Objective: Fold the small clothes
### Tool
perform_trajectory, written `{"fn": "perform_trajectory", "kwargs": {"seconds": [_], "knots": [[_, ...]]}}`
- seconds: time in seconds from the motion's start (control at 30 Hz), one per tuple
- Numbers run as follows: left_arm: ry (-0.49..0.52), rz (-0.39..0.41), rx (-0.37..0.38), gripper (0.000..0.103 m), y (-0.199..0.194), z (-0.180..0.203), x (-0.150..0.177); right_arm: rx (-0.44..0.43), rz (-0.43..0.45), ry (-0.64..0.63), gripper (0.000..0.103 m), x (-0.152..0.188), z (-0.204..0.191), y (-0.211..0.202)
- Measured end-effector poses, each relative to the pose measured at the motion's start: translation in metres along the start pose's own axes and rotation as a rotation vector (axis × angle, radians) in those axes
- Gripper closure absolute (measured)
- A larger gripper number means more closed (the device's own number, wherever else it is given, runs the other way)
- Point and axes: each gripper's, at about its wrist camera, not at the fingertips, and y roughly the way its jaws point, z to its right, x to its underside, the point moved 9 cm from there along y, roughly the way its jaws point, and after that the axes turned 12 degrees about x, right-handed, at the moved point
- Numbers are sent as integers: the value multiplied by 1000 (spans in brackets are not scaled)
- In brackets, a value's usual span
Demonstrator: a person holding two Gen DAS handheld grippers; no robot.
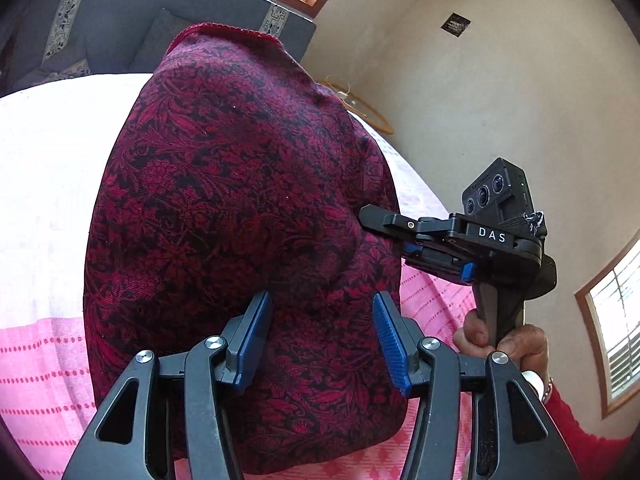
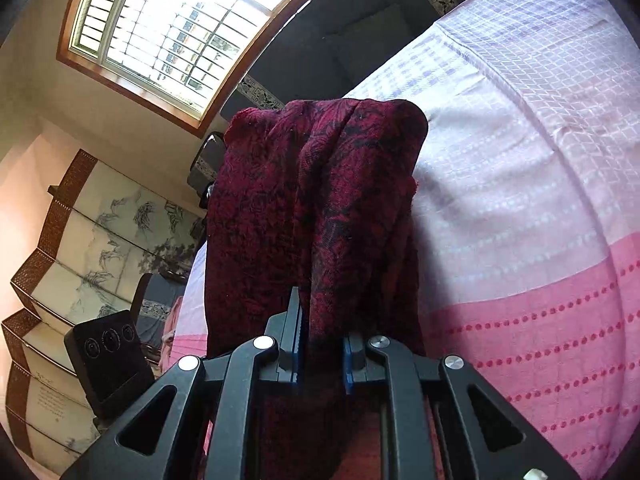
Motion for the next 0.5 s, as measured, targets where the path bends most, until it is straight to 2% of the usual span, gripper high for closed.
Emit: {"fn": "perform_trajectory", "kwargs": {"seconds": [0.07,0.1,0.17,0.2,0.43,0.5], "knots": [[-13,7,4,49,0,-1,-1,8,29,12,79,-5,1,-5],[-21,9,4,49,0,-3,-1,20,48,13,73,-8,3,-9],[-30,12,7,49,1,-4,-1,45,87,17,49,-16,7,-18],[-32,12,8,49,0,-5,0,47,96,22,33,-20,7,-20],[-25,20,1,49,-4,-6,10,-21,18,7,31,-30,-1,0],[-26,21,2,49,-6,-7,9,57,2,-1,31,-30,3,8]]}}
